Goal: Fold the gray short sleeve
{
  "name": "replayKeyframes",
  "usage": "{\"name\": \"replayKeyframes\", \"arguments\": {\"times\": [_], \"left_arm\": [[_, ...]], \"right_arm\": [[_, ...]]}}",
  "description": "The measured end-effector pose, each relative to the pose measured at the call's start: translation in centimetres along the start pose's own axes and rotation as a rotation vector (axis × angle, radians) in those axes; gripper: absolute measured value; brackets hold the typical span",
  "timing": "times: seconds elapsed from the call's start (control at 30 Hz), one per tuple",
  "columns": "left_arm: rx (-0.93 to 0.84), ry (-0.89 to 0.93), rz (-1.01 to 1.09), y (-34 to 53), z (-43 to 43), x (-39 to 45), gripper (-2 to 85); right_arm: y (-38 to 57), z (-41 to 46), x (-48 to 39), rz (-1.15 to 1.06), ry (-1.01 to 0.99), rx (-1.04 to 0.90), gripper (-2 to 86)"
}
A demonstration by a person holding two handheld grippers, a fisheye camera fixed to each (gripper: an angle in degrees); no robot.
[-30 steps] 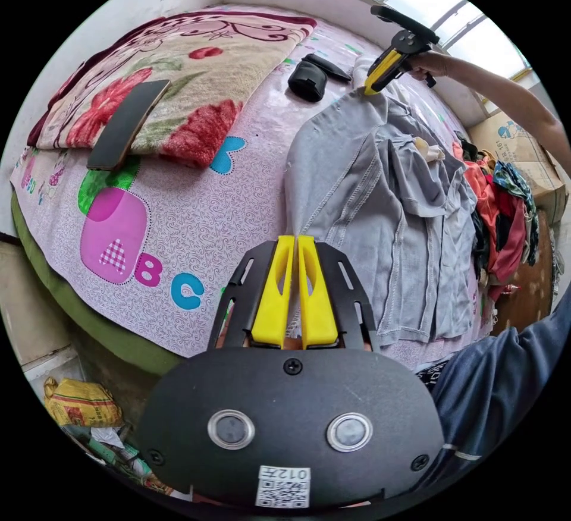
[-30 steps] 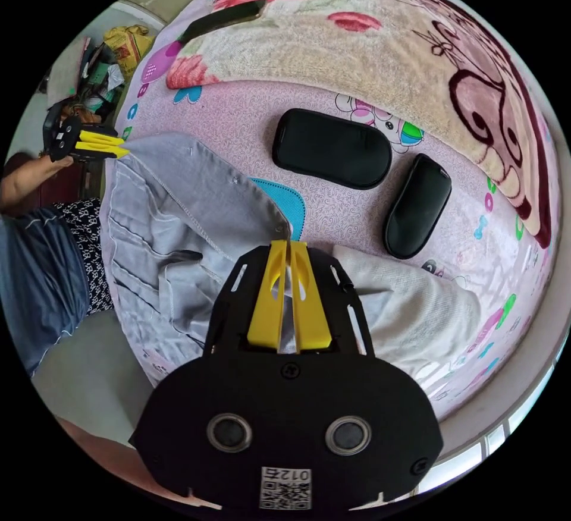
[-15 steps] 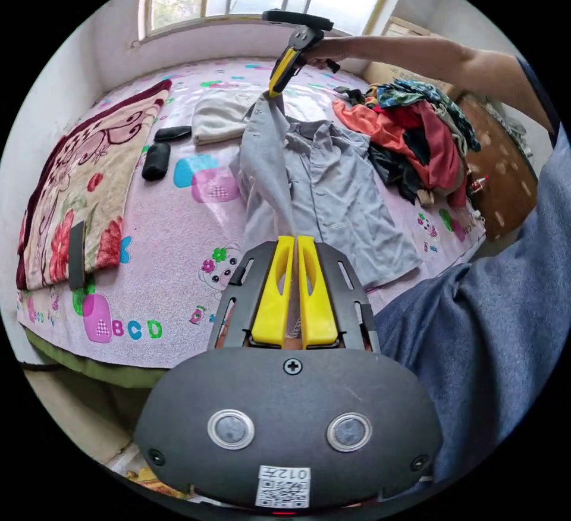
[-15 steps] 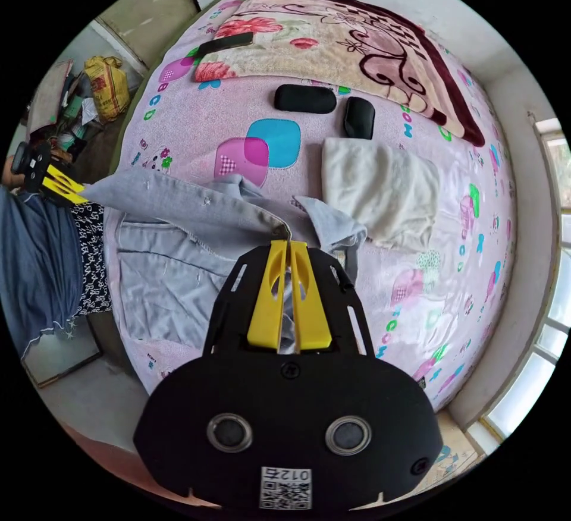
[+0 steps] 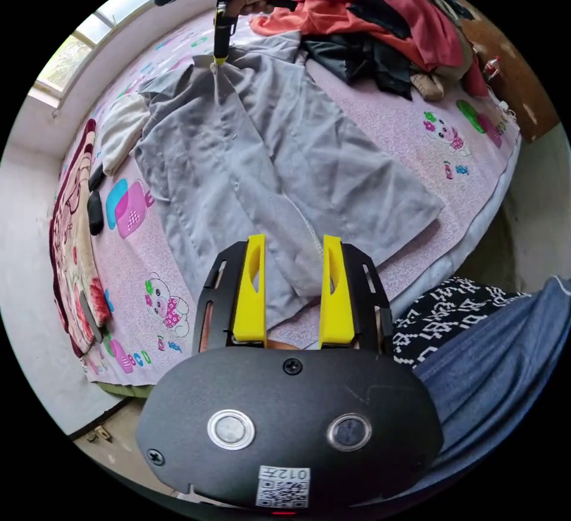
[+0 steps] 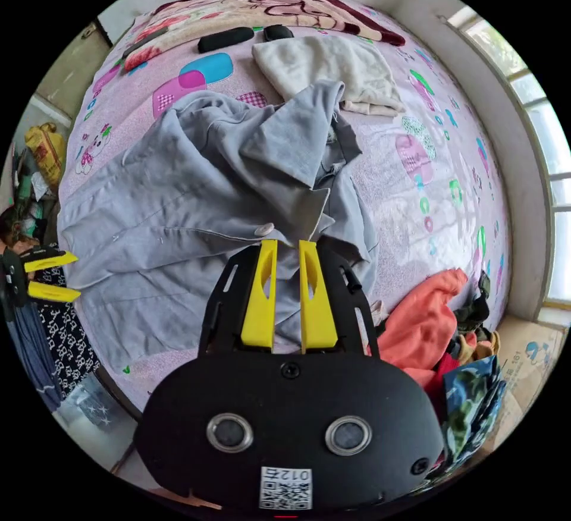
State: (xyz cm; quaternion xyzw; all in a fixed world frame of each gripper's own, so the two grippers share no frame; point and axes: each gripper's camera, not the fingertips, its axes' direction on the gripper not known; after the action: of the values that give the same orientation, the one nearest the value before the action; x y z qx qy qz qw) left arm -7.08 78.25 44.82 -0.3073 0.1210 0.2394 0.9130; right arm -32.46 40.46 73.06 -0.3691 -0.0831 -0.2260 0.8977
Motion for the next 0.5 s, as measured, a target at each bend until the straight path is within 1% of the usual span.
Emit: {"name": "replayKeyframes", "arguments": {"times": [0.07,0.13,0.2,0.23,0.27,0.3,0.37,0.43,0.5], "left_arm": [[0.102,0.126,-0.026,1.4,-2.1,-0.7,10.9],[0.173,0.193,-0.069,2.8,-3.4,-2.0,10.1],[0.219,0.194,-0.183,4.2,-4.0,-4.2,8.8],[0.223,0.199,-0.240,4.8,-3.8,-5.8,7.7],[0.201,0.192,-0.292,5.1,-3.1,-7.3,6.7],[0.185,0.189,-0.310,5.1,-2.6,-7.9,6.2],[0.149,0.194,-0.324,4.1,-0.8,-10.0,4.7],[0.129,0.179,-0.326,2.8,0.4,-11.0,3.7],[0.100,0.173,-0.285,1.3,1.7,-11.3,2.8]], "right_arm": [[3.9,-2.0,1.0,0.120,0.015,0.081,5.5],[6.9,-4.0,0.6,0.184,0.069,0.159,4.9],[9.5,-5.6,-0.4,0.233,0.125,0.210,4.0],[11.1,-6.6,-1.3,0.247,0.085,0.238,3.5],[12.3,-7.3,-2.5,0.264,0.002,0.265,3.2],[12.8,-7.6,-3.2,0.267,-0.046,0.278,3.0],[13.3,-7.5,-7.7,0.200,-0.205,0.276,2.5],[12.7,-6.7,-11.8,0.137,-0.248,0.237,2.4],[11.9,-5.5,-15.2,0.095,-0.244,0.190,2.3]]}}
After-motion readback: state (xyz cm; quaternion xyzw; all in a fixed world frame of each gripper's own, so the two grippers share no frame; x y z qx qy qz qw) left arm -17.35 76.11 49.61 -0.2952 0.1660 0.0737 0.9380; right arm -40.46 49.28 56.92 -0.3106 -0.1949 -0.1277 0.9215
